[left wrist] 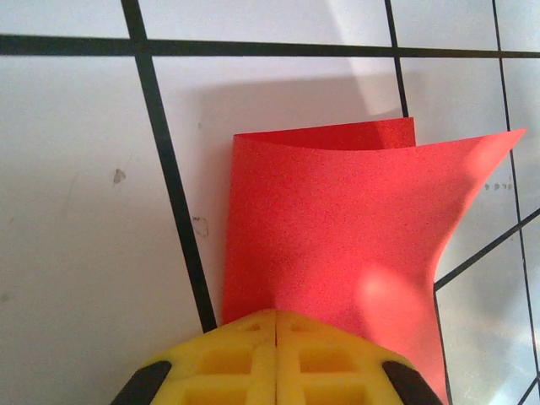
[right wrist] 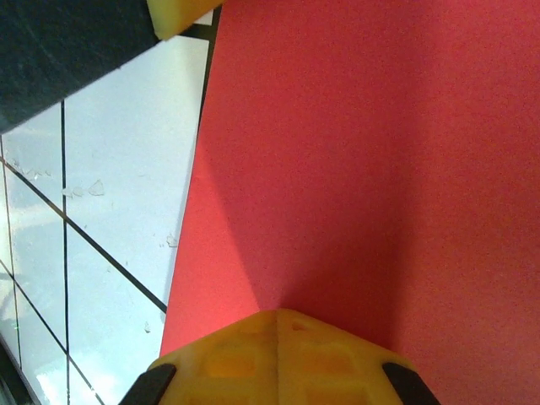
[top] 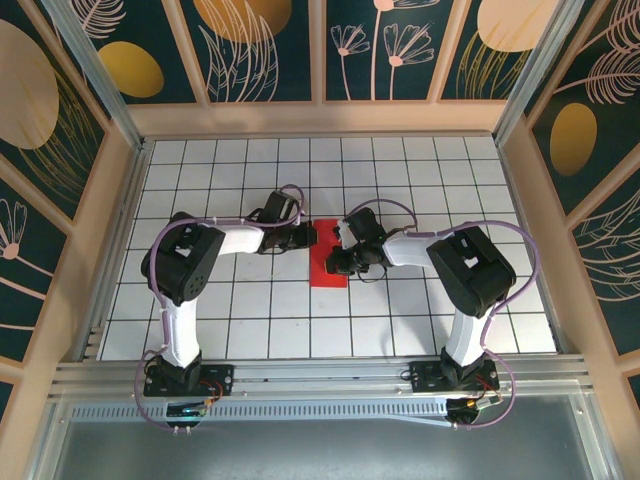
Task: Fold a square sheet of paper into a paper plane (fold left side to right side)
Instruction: First fold the square sheet of paper in half at the center of the table.
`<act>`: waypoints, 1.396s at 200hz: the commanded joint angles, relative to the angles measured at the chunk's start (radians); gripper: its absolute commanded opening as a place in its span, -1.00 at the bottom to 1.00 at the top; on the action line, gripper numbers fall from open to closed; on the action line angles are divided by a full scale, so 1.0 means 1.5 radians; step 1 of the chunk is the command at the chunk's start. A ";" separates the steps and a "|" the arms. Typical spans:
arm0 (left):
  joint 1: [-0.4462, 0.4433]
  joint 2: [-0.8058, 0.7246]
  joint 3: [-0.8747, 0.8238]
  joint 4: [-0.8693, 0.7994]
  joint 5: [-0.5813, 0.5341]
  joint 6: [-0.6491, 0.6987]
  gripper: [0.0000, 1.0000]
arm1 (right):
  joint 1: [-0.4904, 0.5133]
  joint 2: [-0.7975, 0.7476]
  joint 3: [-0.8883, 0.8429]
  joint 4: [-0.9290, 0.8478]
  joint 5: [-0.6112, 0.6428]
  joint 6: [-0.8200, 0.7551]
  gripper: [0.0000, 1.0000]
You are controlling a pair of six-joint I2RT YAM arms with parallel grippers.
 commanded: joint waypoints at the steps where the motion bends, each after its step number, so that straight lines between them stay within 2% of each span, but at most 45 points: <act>1: 0.034 0.036 0.028 -0.005 -0.085 0.019 -0.87 | 0.001 0.056 -0.042 -0.123 0.079 -0.018 -1.00; 140: 0.065 0.107 0.158 -0.058 -0.096 0.034 -0.84 | -0.001 0.055 -0.045 -0.143 0.078 -0.032 -1.00; 169: 0.074 0.096 0.164 -0.066 -0.097 0.040 -0.85 | -0.001 0.052 -0.045 -0.145 0.076 -0.037 -1.00; 204: 0.075 -0.004 0.093 -0.043 -0.107 0.051 -0.85 | -0.001 0.050 -0.044 -0.144 0.072 -0.044 -1.00; 234: 0.069 -0.091 -0.021 0.023 -0.045 0.023 -0.87 | -0.004 0.053 -0.037 -0.155 0.070 -0.062 -1.00; 257: 0.038 -0.123 -0.086 0.058 -0.014 0.003 -0.87 | -0.005 0.062 -0.024 -0.171 0.070 -0.084 -1.00; 279: 0.003 -0.121 -0.096 0.064 -0.010 -0.009 -0.86 | -0.004 0.065 -0.019 -0.180 0.071 -0.096 -1.00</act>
